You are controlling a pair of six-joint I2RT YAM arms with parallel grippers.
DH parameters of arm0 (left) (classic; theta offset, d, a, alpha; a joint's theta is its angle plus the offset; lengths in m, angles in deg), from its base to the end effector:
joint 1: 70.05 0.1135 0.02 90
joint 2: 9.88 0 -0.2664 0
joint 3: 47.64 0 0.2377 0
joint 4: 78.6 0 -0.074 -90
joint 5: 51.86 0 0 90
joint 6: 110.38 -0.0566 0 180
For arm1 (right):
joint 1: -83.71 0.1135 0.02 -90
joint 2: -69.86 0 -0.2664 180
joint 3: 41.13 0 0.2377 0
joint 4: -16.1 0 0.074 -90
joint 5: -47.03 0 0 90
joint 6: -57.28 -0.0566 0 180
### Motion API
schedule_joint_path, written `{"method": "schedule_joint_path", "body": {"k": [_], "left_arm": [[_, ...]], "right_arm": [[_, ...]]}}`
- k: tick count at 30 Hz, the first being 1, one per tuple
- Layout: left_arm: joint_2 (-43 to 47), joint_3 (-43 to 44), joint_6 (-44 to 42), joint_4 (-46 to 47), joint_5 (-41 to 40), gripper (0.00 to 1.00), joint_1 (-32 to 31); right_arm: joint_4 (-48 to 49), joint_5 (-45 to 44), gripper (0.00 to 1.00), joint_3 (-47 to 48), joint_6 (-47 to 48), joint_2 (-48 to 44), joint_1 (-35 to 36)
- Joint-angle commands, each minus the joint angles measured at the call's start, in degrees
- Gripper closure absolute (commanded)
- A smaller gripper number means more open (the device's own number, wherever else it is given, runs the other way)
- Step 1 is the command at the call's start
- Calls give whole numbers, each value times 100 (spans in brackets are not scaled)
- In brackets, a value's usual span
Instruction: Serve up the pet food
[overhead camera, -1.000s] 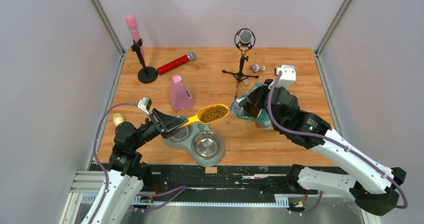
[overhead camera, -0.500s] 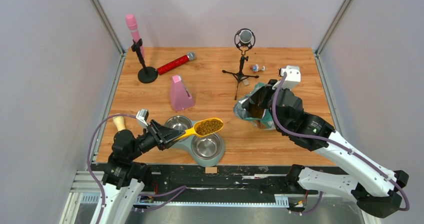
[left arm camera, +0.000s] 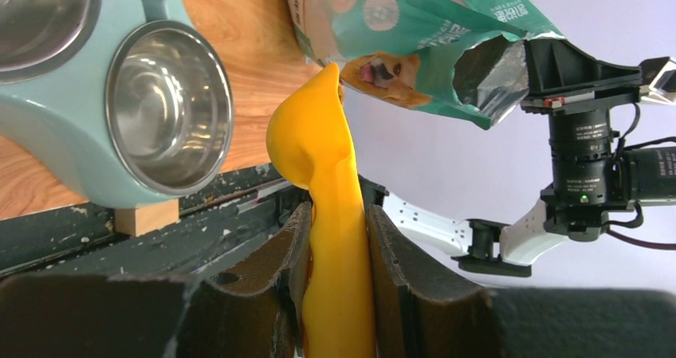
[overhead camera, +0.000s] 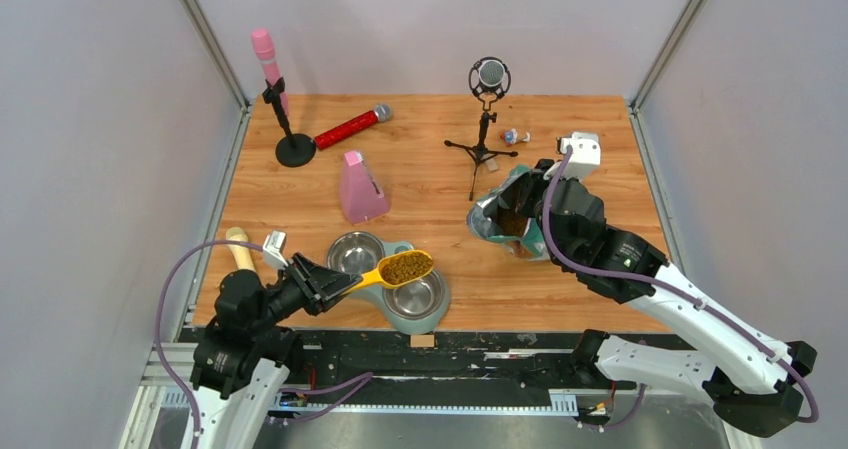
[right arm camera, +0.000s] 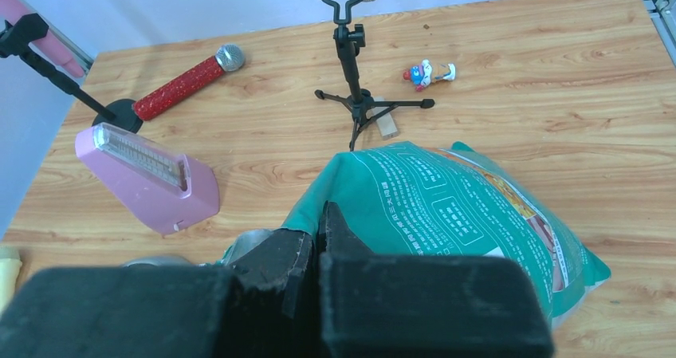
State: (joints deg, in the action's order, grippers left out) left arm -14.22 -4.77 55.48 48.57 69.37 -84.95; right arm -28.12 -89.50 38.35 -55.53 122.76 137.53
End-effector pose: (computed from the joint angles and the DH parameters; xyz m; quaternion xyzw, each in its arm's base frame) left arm 0.0494 -0.0435 0.2515 -0.2434 0.7392 -0.5699 0.2638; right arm 0.1391 0.1206 0.3981 0.0265 0.7769 0.0861 0.6232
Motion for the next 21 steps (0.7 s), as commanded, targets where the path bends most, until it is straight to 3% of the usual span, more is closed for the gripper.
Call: {"method": "schedule_joint_path", "body": {"k": [1, 21], "left_arm": [[177, 290, -239, -403, -109, 100, 39], [110, 738, -1011, -1633, -433, 100, 39]], "right_arm": [[1274, -197, 100, 194, -84, -281, 46], [1308, -95, 100, 158, -66, -342, 45]]}}
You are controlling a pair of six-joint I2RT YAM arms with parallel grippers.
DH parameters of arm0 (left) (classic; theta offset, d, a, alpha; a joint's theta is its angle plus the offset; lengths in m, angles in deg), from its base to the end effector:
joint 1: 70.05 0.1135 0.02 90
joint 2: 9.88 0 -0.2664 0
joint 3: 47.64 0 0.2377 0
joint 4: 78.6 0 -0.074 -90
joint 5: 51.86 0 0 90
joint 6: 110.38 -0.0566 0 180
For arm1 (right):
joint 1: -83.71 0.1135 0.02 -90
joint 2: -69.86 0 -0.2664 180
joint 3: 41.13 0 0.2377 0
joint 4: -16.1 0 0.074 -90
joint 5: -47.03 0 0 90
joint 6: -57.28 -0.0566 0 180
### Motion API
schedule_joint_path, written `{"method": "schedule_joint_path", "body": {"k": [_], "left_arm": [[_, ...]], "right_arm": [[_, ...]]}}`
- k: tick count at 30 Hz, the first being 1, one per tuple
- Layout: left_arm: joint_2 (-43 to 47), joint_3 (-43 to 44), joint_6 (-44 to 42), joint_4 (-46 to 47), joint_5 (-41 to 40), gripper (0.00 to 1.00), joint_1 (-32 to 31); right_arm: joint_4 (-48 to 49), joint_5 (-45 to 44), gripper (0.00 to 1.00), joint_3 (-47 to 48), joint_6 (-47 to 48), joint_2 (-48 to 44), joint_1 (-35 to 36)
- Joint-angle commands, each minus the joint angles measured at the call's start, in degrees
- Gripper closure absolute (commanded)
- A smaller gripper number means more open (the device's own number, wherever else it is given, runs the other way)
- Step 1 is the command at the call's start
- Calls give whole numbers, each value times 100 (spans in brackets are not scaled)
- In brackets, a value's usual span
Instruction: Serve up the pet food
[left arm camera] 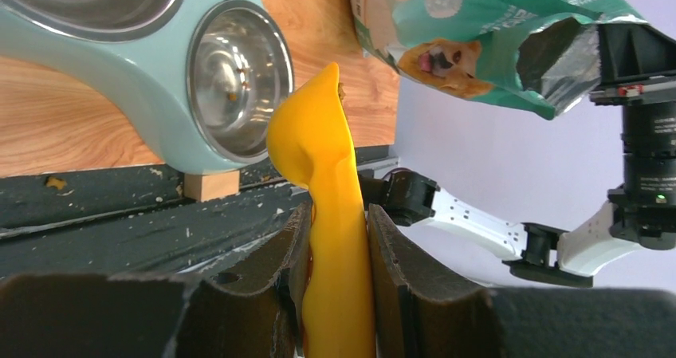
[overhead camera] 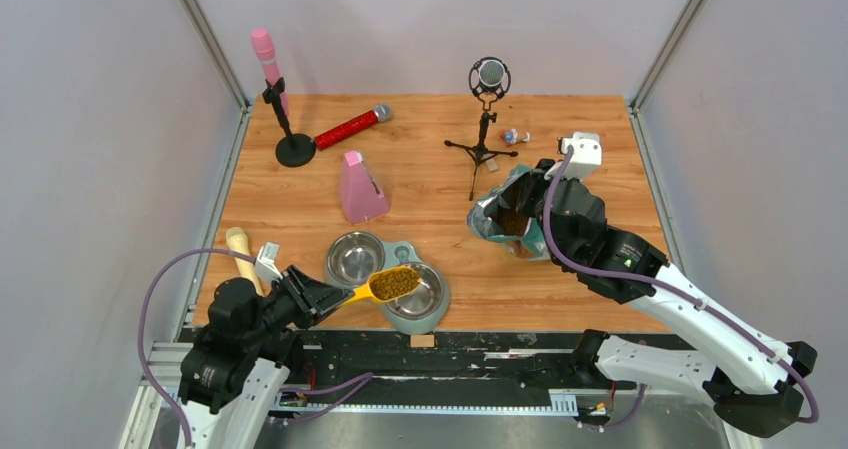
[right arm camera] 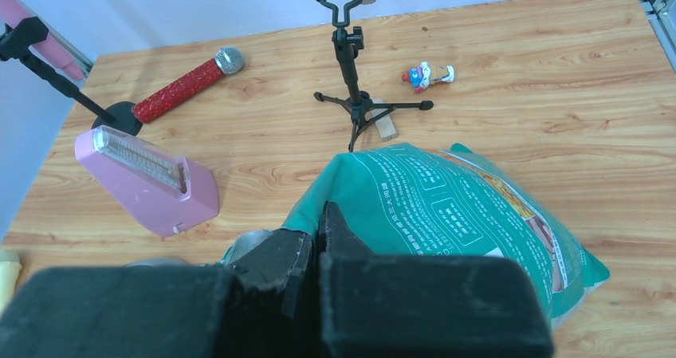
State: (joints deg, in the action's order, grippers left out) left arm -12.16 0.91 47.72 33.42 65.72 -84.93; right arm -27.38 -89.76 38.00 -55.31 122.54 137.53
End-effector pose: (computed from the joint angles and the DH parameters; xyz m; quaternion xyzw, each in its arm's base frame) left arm 0.0256 -0.0339 0.2499 -0.2404 0.7786 -0.5089 0.2776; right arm 0.1390 0.1202 0.3982 0.0288 0.7742 0.0867 0.6263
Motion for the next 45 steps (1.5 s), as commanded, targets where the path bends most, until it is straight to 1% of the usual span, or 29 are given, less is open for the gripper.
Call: {"method": "schedule_joint_path", "body": {"k": [1, 7, 16, 24, 33, 39, 45], "left_arm": [[-96, 168, -255, -142, -72, 100, 37], [-163, 194, -350, -200, -155, 100, 37], [-495, -191, -334, 235, 36, 100, 37], [-860, -397, -564, 505, -61, 100, 37], [-1622, -533, -801, 1143, -102, 100, 37], [-2089, -384, -1133, 1143, -323, 100, 37], [-2745, -211, -1552, 1151, -280, 100, 37]], "right_arm": [[1234, -74, 100, 193, -88, -327, 48], [1234, -67, 100, 185, -88, -279, 42], [1234, -93, 100, 141, -103, -276, 42], [1234, -178, 100, 97, -107, -333, 43], [1234, -299, 100, 41, -60, -452, 47], [1234, -443, 100, 18, -20, -568, 42], [1232, -549, 100, -47, 0, -711, 47]]}}
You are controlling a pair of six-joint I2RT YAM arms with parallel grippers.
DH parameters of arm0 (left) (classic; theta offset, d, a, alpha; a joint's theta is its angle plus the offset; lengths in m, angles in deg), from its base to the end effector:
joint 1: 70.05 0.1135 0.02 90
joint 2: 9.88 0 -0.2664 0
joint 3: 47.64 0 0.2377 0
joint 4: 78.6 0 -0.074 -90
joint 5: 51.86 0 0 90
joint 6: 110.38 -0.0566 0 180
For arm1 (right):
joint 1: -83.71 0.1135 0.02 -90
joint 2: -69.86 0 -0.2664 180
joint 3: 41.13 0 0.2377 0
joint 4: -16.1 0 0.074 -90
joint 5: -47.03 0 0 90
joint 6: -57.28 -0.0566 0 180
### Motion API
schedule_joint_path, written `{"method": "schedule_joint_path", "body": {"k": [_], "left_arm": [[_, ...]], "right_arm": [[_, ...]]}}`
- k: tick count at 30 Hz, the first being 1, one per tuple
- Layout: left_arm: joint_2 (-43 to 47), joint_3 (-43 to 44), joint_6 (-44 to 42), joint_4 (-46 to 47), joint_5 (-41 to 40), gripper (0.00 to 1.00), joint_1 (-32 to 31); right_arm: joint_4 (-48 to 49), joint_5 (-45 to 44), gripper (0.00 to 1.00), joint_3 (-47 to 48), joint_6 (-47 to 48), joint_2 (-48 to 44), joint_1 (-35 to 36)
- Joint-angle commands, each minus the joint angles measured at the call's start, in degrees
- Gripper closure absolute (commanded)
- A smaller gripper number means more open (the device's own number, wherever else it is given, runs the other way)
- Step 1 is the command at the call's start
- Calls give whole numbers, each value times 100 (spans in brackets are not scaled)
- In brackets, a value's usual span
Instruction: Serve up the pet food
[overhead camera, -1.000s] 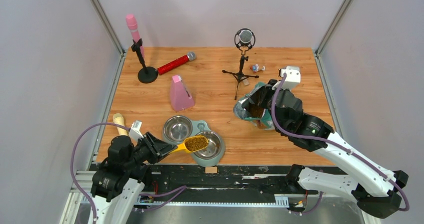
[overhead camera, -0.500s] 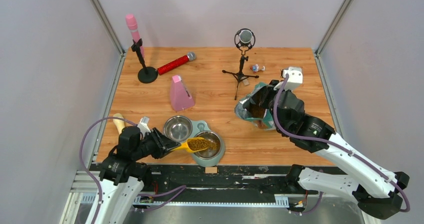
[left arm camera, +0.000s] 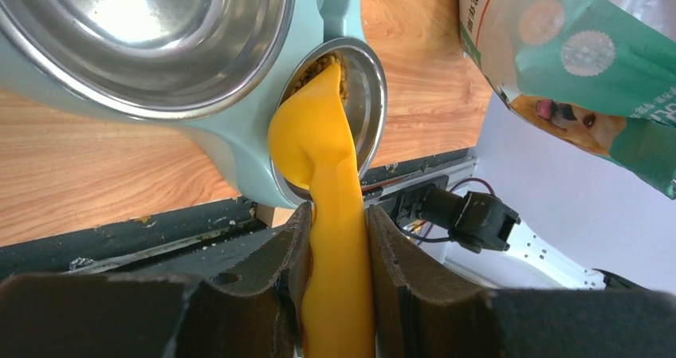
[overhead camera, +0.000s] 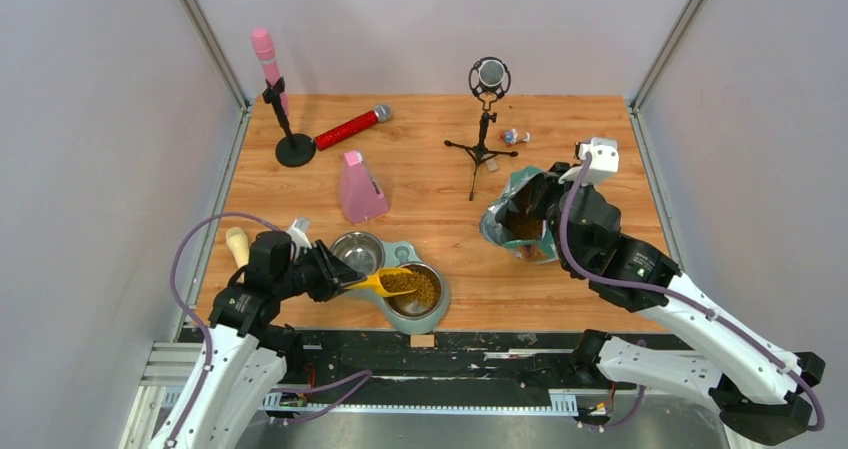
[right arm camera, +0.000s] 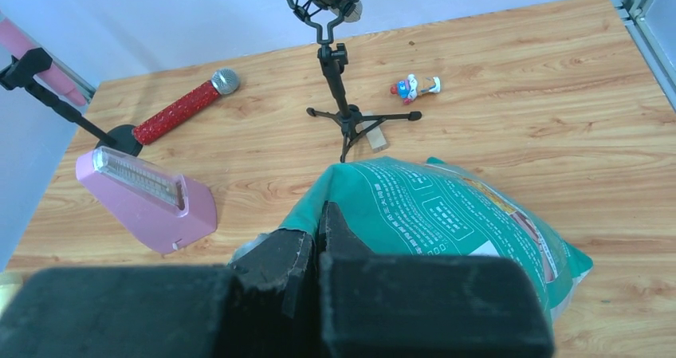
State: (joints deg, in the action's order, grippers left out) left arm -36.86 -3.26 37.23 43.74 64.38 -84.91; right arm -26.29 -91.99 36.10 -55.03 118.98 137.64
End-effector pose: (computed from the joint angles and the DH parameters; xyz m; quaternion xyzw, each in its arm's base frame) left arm 0.0947 -0.0510 0.2248 -0.2331 0.8576 -0.4082 0.2086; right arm 0.1305 0.1066 0.3995 0.0493 0.7606 0.0870 0.6415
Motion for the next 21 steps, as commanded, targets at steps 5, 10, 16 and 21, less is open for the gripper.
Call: {"method": "schedule_joint_path", "body": {"k": [5, 10, 16, 21], "left_arm": [[-485, 238, -565, 433, -183, 100, 35], [-739, 234, -607, 776, -234, 100, 35], [-1222, 354, -776, 1023, -147, 100, 35], [-1464, 557, -990, 1050, -198, 100, 35]], "right_arm": [[1123, -407, 100, 120, -22, -393, 37], [1125, -497, 100, 138, 31, -395, 30], [1124, -562, 100, 120, 48, -404, 30], [1125, -582, 100, 137, 60, -406, 32]]}}
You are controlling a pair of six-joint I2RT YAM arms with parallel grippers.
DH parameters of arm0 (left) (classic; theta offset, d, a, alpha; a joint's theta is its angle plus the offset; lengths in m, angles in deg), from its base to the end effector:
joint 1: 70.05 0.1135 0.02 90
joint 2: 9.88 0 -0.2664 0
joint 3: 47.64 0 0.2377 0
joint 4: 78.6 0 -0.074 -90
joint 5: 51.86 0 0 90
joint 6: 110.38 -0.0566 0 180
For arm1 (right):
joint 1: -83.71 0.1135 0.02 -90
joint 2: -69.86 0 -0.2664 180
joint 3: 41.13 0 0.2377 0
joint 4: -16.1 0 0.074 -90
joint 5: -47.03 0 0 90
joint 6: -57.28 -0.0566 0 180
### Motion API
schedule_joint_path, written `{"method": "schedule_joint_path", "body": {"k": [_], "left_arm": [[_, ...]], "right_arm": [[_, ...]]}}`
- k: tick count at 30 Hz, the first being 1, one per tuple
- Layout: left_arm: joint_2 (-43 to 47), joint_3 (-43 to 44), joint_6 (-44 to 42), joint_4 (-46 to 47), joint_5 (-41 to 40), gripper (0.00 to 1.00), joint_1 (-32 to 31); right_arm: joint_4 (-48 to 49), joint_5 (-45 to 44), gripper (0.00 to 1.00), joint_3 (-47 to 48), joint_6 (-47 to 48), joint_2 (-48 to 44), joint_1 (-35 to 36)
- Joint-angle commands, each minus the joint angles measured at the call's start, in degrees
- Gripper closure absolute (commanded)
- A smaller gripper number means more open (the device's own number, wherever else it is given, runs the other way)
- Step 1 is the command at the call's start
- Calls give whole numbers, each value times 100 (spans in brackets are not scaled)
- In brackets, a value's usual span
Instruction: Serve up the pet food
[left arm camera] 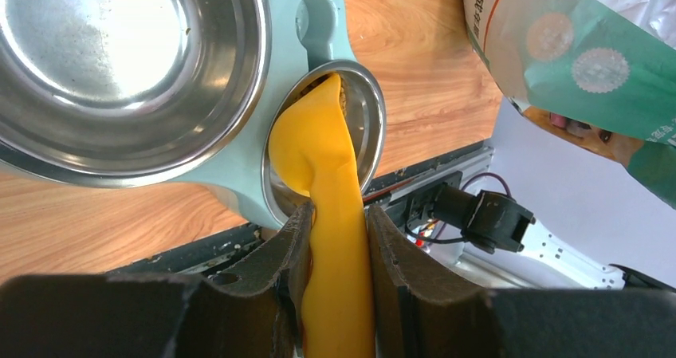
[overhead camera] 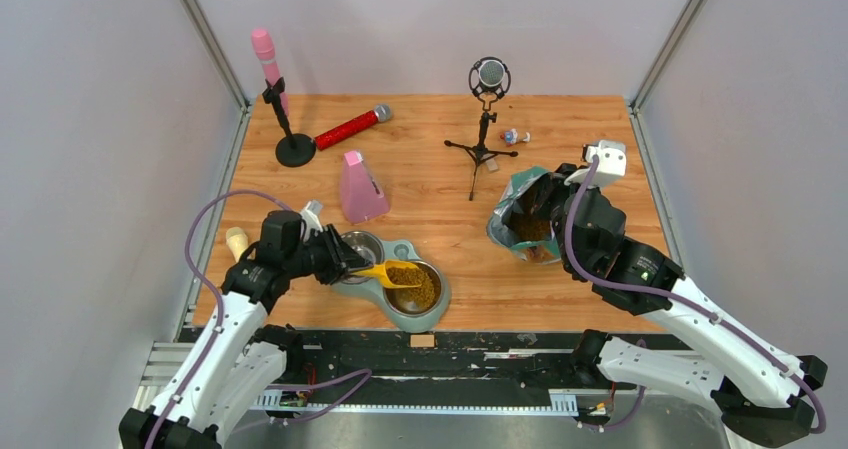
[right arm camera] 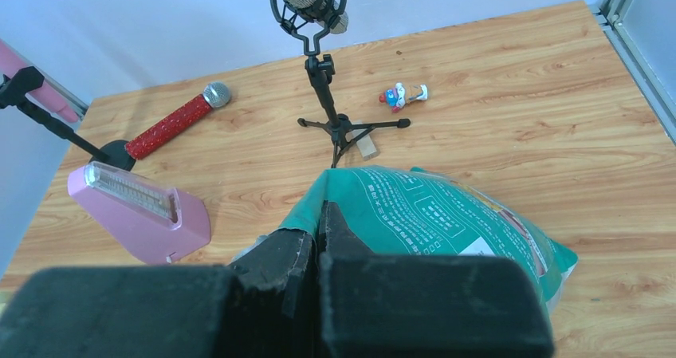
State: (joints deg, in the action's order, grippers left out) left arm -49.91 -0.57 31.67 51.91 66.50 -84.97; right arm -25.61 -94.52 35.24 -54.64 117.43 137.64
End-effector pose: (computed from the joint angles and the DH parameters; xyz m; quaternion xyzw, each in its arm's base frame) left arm 0.1315 -0.0629 0.2304 -0.1889 0.8725 -0.4026 0.2023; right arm 0.1271 0.0992 0.4002 0.0663 0.7517 0.0766 0.6517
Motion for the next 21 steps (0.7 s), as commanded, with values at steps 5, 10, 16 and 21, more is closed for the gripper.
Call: {"method": "schedule_joint_path", "body": {"k": [5, 10, 16, 21], "left_arm": [[-193, 614, -703, -289, -375, 100, 42], [-319, 1165, -1135, -1391, -406, 100, 42], [-380, 1490, -1370, -1887, -263, 100, 42], [-442, 1766, -1526, -2303, -246, 100, 42]], "right_arm": [[1057, -365, 100, 238, 71, -231, 34], [1057, -373, 100, 223, 83, -239, 31], [1056, -356, 100, 232, 116, -212, 33], [1056, -338, 100, 229, 126, -222, 30]]}}
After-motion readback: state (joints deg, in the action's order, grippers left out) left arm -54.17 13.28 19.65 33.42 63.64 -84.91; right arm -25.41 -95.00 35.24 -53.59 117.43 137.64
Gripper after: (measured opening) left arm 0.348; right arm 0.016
